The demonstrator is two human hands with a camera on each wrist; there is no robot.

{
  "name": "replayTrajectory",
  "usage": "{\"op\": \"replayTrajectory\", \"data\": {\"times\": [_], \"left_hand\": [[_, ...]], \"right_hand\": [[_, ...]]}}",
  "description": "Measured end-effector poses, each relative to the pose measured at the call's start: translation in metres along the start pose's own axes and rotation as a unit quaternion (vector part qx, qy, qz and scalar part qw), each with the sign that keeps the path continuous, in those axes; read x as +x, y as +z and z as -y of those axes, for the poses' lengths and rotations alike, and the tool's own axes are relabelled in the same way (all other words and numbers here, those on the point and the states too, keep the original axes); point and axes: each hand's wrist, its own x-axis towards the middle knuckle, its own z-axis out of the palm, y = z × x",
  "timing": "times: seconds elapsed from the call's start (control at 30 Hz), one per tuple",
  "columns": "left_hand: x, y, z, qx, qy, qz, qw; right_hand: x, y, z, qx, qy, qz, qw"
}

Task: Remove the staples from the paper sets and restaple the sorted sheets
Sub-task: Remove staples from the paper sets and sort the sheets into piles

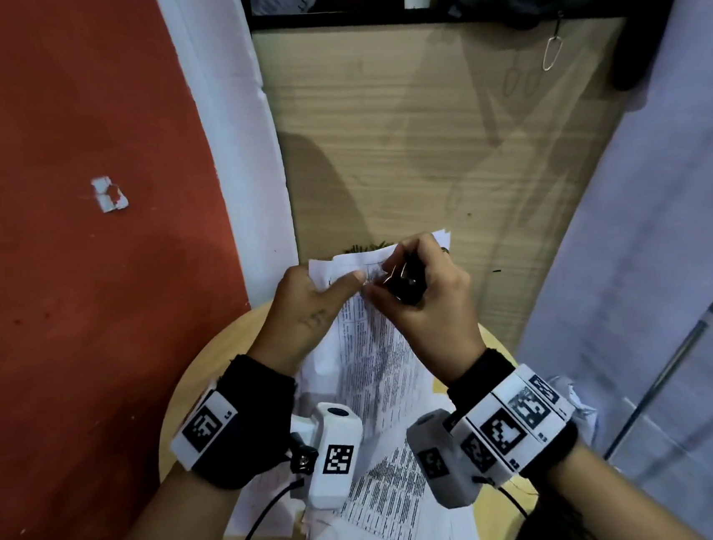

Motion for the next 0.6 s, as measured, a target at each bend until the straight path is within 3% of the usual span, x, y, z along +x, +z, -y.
{"op": "replayTrajectory", "data": {"times": [0.17,0.6], "left_hand": [[-0.003,0.000,-0.007,-0.017,-0.004,0.028,0.999],[-0.002,0.005,-0.008,0.069,0.058,0.010,0.996]], "right_hand": [[0.000,-0.004,0.001,-0.029,-0.040,0.006,0.999],[0.001,-0.011,0.001,0.067,0.032,0.019,0.997]]}}
